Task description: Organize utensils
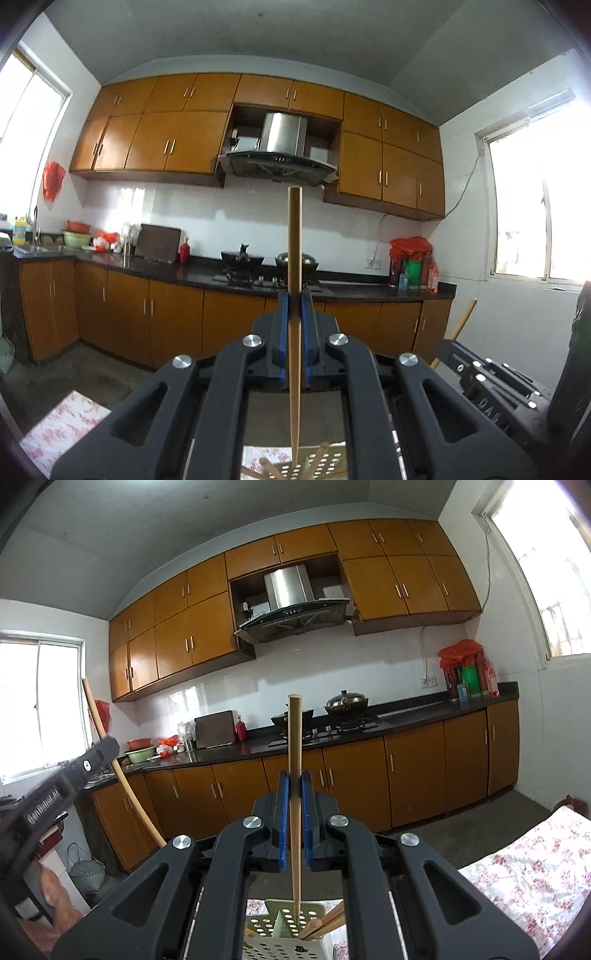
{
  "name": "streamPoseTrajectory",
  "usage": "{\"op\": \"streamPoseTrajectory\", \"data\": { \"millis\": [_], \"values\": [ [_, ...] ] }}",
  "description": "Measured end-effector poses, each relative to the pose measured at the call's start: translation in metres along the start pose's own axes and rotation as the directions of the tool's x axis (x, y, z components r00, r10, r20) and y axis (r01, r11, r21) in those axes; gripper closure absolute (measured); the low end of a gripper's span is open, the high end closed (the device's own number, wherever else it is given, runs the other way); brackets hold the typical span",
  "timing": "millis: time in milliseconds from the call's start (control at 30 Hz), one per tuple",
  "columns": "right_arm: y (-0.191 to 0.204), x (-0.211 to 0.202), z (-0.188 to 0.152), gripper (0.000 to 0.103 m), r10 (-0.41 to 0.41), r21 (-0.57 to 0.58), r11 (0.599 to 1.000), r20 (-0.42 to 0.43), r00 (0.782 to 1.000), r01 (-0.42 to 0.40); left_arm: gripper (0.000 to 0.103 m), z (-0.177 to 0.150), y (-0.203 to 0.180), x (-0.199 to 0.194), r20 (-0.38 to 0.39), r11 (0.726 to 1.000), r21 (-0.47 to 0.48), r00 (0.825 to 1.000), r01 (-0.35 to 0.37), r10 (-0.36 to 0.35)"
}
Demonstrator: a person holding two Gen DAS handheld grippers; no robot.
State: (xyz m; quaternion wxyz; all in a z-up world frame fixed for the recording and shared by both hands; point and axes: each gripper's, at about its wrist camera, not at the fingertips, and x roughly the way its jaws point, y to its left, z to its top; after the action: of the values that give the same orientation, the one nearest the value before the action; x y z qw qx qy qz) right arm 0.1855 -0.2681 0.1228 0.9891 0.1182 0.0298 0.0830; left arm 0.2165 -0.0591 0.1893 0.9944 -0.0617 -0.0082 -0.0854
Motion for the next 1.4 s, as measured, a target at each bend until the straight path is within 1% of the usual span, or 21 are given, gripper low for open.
{"op": "streamPoseTrajectory", "data": {
  "millis": [300,433,467,500,533,567,600,667,733,767,800,833,867,900,933,967,1000,1067,1167,1300,1400],
  "values": [
    [0.002,0.008,-0.011,0.096,0.009,-0.005,1.0,-0.052,0.999,-0.009,0.095,-0.036,0.013,0.019,-0.063,0.999,-0.037,0.998,-0.012,0.01],
    [0.002,0.01,-0.016,0.095,0.019,-0.004,1.0,-0.085,0.996,-0.019,0.095,-0.048,0.017,0.023,-0.091,0.999,-0.04,0.996,-0.003,-0.001],
    [0.002,0.01,-0.017,0.095,0.019,-0.004,1.0,-0.09,0.996,-0.019,0.093,-0.05,0.019,0.023,-0.095,0.999,-0.043,0.995,0.001,-0.005],
    [0.001,0.009,-0.017,0.091,0.018,-0.005,1.0,-0.099,0.995,-0.019,0.089,-0.05,0.02,0.024,-0.103,0.999,-0.047,0.995,0.005,-0.009],
    [0.0,0.008,-0.017,0.087,0.018,-0.005,1.0,-0.104,0.994,-0.018,0.078,-0.05,0.022,0.024,-0.111,0.999,-0.052,0.994,0.001,-0.007],
    [-0.001,0.006,-0.016,0.073,0.016,-0.002,1.0,-0.104,0.994,-0.016,0.072,-0.049,0.024,0.022,-0.112,0.998,-0.057,0.994,-0.002,-0.005],
    [-0.003,0.001,-0.014,0.061,0.013,0.003,1.0,-0.094,0.995,-0.013,0.065,-0.049,0.025,0.019,-0.107,0.998,-0.06,0.994,-0.003,-0.003],
    [-0.006,-0.008,-0.008,0.059,0.003,-0.001,1.0,-0.076,0.997,-0.003,0.059,-0.043,0.03,0.01,-0.099,0.998,-0.056,0.995,-0.011,0.005],
    [-0.008,-0.016,-0.005,0.055,-0.002,-0.001,1.0,-0.073,0.997,0.002,0.048,-0.039,0.036,-0.001,-0.104,0.999,-0.049,0.995,-0.017,0.012],
    [-0.01,-0.023,-0.003,0.048,-0.004,0.001,1.0,-0.071,0.997,0.004,0.044,-0.037,0.039,-0.007,-0.109,0.999,-0.045,0.994,-0.021,0.016],
    [-0.011,-0.027,-0.003,0.039,-0.005,0.002,1.0,-0.069,0.998,0.005,0.036,-0.036,0.044,-0.016,-0.118,0.999,-0.036,0.993,-0.032,0.028],
    [-0.011,-0.034,-0.003,0.036,-0.006,0.0,1.0,-0.068,0.998,0.006,0.029,-0.037,0.047,-0.023,-0.12,0.999,-0.031,0.992,-0.036,0.032],
    [-0.01,-0.041,-0.004,0.028,-0.009,-0.008,1.0,-0.069,0.998,0.009,0.026,-0.038,0.05,-0.033,-0.122,0.999,-0.024,0.992,-0.039,0.036],
    [-0.009,-0.046,-0.006,0.02,-0.014,-0.015,1.0,-0.07,0.997,0.013,0.018,-0.04,0.054,-0.043,-0.123,0.999,-0.015,0.991,-0.047,0.045],
    [-0.008,-0.051,-0.008,0.016,-0.017,-0.025,1.0,-0.072,0.997,0.016,0.011,-0.043,0.058,-0.054,-0.125,0.998,-0.004,0.99,-0.06,0.059],
    [-0.006,-0.056,-0.011,0.008,-0.021,-0.036,0.999,-0.075,0.997,0.018,0.009,-0.047,0.062,-0.066,-0.13,0.997,0.01,0.989,-0.071,0.072],
    [-0.002,-0.062,-0.016,0.004,-0.034,-0.056,0.998,-0.081,0.996,0.03,0.005,-0.05,0.065,-0.074,-0.134,0.996,0.019,0.987,-0.081,0.083],
    [0.004,-0.072,-0.024,0.002,-0.061,-0.091,0.994,-0.088,0.994,0.053,0.004,-0.059,0.071,-0.092,-0.154,0.992,0.042,0.981,-0.115,0.12],
    [0.014,-0.08,-0.037,0.002,-0.117,-0.139,0.985,-0.109,0.987,0.101,0.004,-0.071,0.08,-0.115,-0.199,0.987,0.047,0.967,-0.153,0.159],
    [0.023,-0.089,-0.056,0.002,-0.165,-0.181,0.974,-0.151,0.975,0.137,0.004,-0.088,0.085,-0.14,-0.242,0.986,0.023,0.955,-0.168,0.168],
    [0.023,-0.102,-0.073,0.002,-0.171,-0.179,0.974,-0.168,0.971,0.14,0.004,-0.099,0.082,-0.156,-0.26,0.987,0.024,0.953,-0.157,0.158]
  ]
}}
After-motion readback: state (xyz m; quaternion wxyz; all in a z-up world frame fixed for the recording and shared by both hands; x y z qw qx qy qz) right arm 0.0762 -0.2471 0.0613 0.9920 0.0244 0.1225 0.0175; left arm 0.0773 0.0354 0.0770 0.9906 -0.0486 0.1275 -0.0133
